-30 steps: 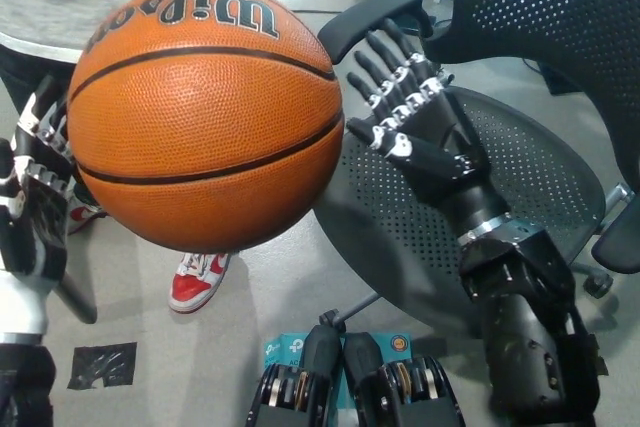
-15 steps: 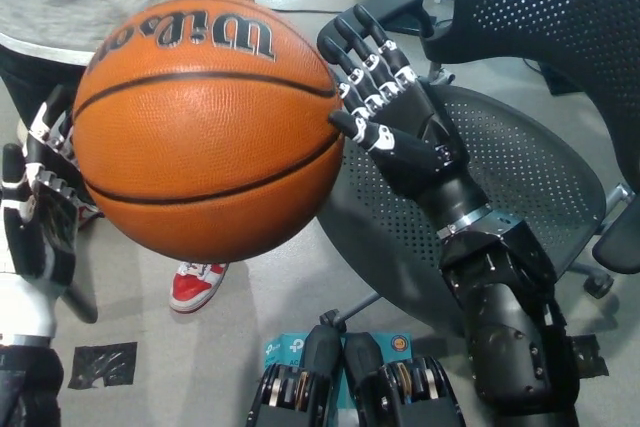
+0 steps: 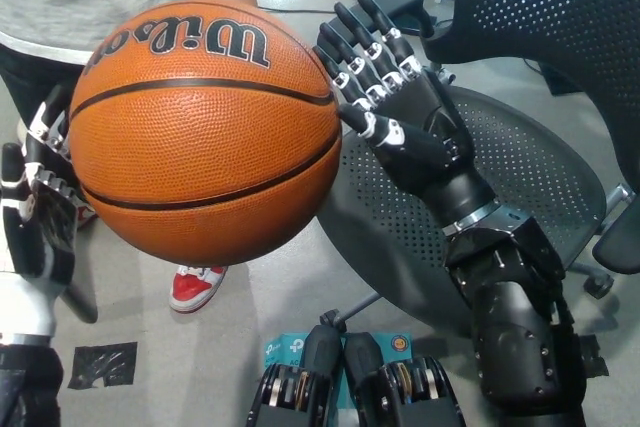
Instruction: The robot grabs the basketball from a person using both hands and then drops it on the black chair in the front
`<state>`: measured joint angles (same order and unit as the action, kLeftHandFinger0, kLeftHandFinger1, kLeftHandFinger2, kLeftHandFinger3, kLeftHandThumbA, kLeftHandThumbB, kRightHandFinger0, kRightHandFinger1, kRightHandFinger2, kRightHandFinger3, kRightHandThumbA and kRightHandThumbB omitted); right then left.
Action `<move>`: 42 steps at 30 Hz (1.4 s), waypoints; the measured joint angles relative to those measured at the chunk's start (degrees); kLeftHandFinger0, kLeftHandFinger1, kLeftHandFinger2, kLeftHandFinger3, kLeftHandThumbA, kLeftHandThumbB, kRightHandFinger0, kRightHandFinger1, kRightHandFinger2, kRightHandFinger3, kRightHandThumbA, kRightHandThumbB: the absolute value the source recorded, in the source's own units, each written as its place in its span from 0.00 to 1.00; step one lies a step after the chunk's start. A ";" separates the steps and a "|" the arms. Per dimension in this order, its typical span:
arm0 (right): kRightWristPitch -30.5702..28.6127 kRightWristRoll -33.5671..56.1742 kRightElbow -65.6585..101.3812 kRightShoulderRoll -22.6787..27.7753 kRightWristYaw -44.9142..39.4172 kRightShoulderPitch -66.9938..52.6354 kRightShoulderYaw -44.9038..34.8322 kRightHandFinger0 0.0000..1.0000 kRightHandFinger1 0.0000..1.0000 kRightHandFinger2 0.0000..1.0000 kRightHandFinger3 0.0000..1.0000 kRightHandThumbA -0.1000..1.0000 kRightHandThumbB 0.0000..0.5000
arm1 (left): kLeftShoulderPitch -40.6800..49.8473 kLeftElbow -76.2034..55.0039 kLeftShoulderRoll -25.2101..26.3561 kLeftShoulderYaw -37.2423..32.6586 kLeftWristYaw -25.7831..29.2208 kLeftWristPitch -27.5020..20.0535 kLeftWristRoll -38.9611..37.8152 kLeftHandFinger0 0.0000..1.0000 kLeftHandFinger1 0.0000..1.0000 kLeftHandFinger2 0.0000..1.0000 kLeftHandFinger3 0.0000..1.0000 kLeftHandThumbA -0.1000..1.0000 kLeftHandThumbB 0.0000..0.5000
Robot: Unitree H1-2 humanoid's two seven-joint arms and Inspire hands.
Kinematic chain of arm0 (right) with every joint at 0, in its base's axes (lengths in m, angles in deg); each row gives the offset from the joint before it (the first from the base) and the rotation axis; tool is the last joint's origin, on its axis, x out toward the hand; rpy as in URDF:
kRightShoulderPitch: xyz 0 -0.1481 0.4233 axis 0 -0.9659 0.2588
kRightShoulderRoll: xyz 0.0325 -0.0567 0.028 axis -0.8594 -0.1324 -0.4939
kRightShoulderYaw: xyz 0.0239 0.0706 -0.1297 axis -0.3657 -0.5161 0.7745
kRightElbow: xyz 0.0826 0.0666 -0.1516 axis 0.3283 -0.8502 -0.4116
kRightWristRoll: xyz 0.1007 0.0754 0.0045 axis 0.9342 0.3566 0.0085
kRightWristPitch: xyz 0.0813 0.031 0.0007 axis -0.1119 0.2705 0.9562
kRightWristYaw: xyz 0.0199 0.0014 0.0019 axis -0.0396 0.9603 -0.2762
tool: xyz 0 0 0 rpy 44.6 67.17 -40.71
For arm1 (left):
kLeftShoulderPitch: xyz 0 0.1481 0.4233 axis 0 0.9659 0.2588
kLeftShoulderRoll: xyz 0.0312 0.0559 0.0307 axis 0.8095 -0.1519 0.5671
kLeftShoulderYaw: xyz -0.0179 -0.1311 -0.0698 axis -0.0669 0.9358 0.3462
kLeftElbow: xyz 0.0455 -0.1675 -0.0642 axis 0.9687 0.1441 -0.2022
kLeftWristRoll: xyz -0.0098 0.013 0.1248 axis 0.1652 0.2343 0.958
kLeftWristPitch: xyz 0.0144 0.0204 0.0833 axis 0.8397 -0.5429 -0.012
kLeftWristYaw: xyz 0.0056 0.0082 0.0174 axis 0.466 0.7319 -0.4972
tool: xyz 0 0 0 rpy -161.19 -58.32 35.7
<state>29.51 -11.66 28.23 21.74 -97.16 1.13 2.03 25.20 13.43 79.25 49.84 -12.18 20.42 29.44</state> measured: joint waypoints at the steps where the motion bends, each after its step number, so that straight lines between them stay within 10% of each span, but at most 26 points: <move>1: -0.43 -1.34 -0.13 0.27 0.32 0.00 0.65 1.00 1.00 1.00 1.00 1.00 0.90 | 0.01 0.00 0.00 0.03 0.02 0.01 0.00 1.00 1.00 1.00 1.00 1.00 0.25; 14: -6.71 -16.98 -4.89 2.76 5.36 -0.03 6.93 1.00 1.00 1.00 1.00 1.00 0.78 | 0.02 0.07 -0.06 0.09 0.13 0.08 0.03 1.00 1.00 1.00 1.00 1.00 0.29; 21: -12.98 -23.71 -9.99 2.10 8.35 1.47 8.62 1.00 1.00 1.00 1.00 1.00 0.91 | -0.41 1.25 -0.58 -0.35 0.56 0.53 0.53 1.00 1.00 1.00 1.00 1.00 0.29; 30: -19.69 -26.76 -15.23 -2.59 11.96 1.85 8.44 1.00 1.00 1.00 1.00 1.00 0.68 | -3.13 6.33 -1.07 -4.78 5.59 0.55 10.43 1.00 1.00 1.00 1.00 1.00 0.25; 38: -22.45 -26.16 -19.42 -3.69 13.04 2.14 6.26 1.00 1.00 1.00 1.00 1.00 0.86 | -7.82 10.60 0.15 -9.61 9.53 1.68 20.06 1.00 1.00 1.00 1.00 1.00 0.38; 42: -24.12 -25.07 -22.53 -3.92 13.08 3.19 5.05 1.00 1.00 1.00 1.00 1.00 0.49 | -9.85 12.65 0.19 -10.65 10.34 2.42 22.05 1.00 1.00 1.00 1.00 1.00 0.34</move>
<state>5.39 -36.74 5.71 17.82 -84.08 4.33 7.09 15.35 26.08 79.44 39.19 -1.84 22.83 51.49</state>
